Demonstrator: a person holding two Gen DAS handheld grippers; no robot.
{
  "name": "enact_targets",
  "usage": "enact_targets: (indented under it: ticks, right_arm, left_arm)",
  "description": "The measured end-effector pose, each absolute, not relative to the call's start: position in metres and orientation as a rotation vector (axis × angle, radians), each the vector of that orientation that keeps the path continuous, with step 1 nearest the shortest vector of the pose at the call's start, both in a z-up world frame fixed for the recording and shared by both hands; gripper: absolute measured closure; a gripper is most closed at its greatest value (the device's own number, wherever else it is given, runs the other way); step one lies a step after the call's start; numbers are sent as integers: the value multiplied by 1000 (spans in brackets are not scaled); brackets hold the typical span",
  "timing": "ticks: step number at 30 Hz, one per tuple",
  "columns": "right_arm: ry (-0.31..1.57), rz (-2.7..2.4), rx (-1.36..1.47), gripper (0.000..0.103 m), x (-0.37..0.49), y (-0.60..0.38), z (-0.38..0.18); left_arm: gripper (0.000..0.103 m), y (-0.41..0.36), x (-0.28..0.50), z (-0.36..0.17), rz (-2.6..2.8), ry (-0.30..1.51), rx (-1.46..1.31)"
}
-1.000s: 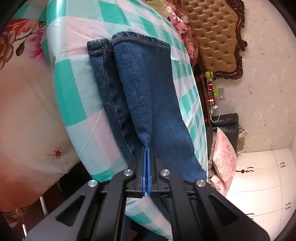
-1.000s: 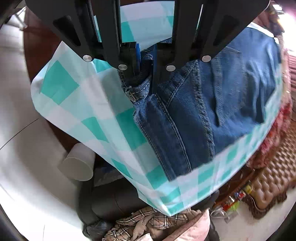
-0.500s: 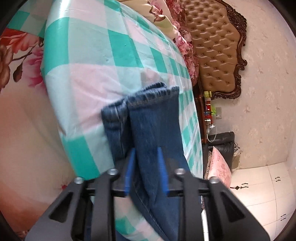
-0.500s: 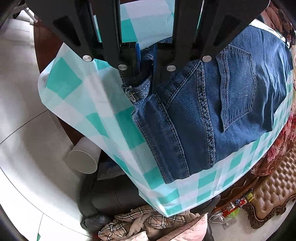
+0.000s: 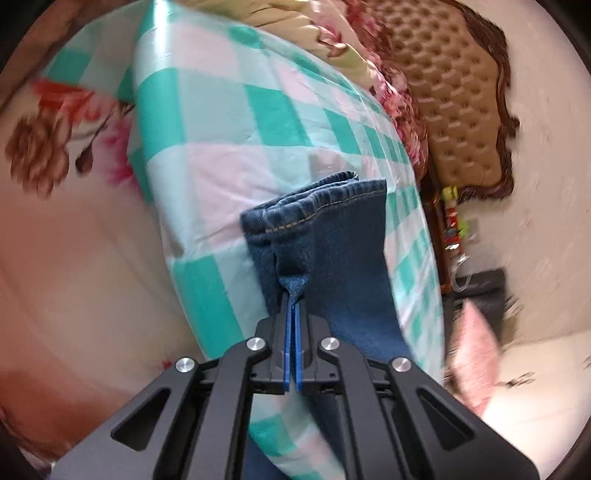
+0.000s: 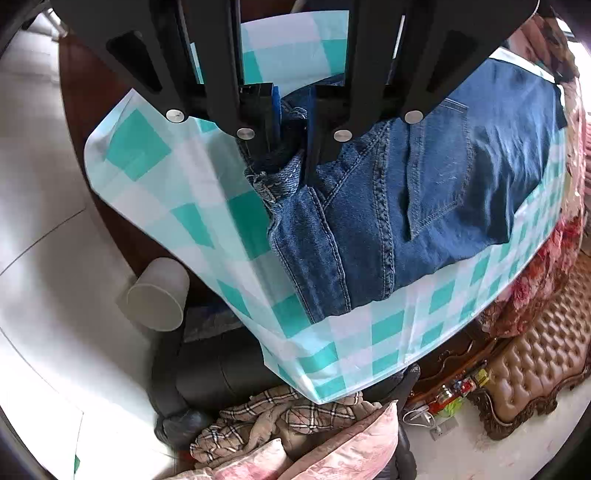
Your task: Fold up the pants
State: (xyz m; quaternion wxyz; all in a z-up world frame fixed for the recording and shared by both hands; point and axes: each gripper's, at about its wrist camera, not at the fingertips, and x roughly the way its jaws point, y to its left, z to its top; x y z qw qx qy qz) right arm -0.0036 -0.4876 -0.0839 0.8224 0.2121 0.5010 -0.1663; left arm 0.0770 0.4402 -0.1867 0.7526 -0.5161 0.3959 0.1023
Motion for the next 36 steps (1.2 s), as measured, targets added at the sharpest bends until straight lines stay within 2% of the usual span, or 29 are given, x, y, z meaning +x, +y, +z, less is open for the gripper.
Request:
enact_targets:
  ticks: [3,6,9,11,12,13,14,16,20,21,22,23,25,29,33,35,36]
  right_arm:
    - [1131,-385,427,93,2,-487,-114]
    - [1110,-402,399,93,0,-485,-122]
    - [1115,-435,337,93,1,-481,-121]
    - [1115,-442,323,92,1,-480,-120]
    - [1110,-451,321,90,0,-480,-118]
    - [1106,-458,321,83,0,-480,-116]
    - [1095,-473,321,78,-2,-480,-111]
    - [1070,-508,307,49,-7,-481,-100]
    - [1046,-599,235,48,-18,-486,-77]
    - [1033,-624,238,48,-22,-489,-68]
    - [1023,-637,229,47,-22,-490,-62]
    - [1007,-640,199,47,-20,-486,-52]
    - [976,-606,154,47,-11,-474,-35]
    - [904,-387,40,47,42,-412,-9]
    - [862,-163,-66,47,100,-336,-14]
    - [850,-31,-113,47,133,-294,-29]
    - [857,5,-124,48,144,-281,-36]
  left_arm:
    - [98,443,76,-185,260,850,-1104]
    - [77,439,72,-167,324,838,-995]
    - [71,443,78,-137,383,802,-817]
    - [60,448,98,-115,347,775,-713]
    - [48,447,108,-110,318,785,-677]
    - [47,445,128,-106,270,817,-606]
    - [47,443,145,-103,239,844,-538]
    - [47,438,173,-103,186,895,-416]
    - [47,438,220,-124,98,1018,-331]
    - [51,438,228,-130,77,1040,-329]
    - [82,440,237,-136,38,1060,-343]
    - [96,442,242,-141,7,1091,-358]
    - [100,445,245,-145,25,1099,-352]
    - [103,452,242,-143,156,1063,-342]
    - [103,453,225,-135,236,1003,-341]
    - [93,443,213,-113,212,911,-359]
    - [80,428,206,-99,168,863,-361]
